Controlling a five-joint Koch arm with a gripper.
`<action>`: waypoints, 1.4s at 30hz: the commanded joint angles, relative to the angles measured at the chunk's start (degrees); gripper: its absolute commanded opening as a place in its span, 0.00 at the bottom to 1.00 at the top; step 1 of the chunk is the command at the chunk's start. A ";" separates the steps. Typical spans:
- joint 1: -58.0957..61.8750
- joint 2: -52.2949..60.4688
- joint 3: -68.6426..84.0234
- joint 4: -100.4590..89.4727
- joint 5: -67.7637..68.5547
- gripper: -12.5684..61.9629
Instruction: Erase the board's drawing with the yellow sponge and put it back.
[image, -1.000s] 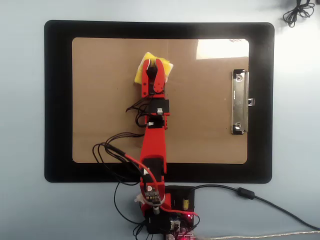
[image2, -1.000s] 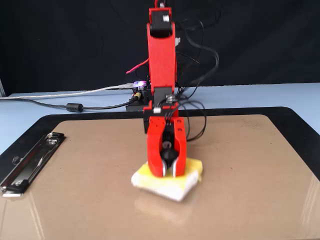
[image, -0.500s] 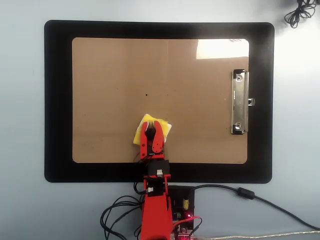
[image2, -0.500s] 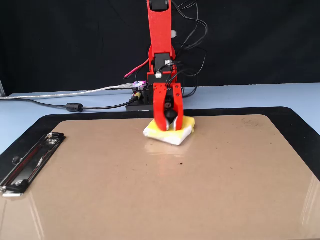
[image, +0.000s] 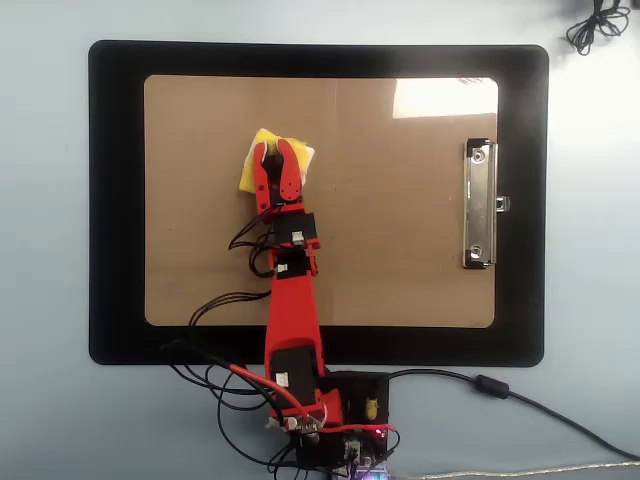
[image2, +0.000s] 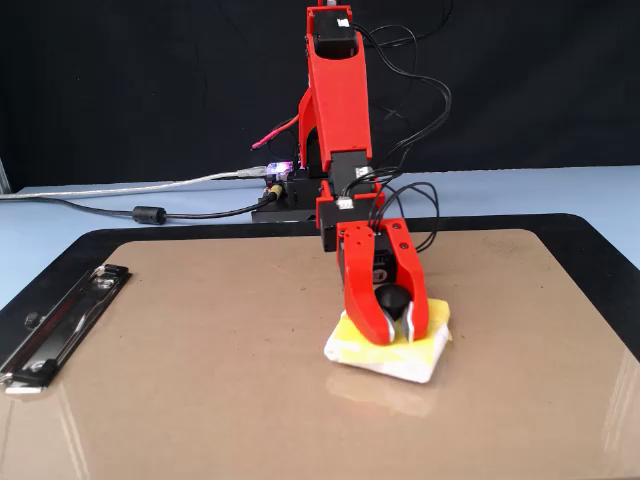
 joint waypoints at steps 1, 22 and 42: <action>1.67 6.94 8.96 0.00 -0.88 0.06; 1.32 18.98 20.21 3.25 -1.05 0.06; -42.45 37.88 1.93 45.09 -21.27 0.06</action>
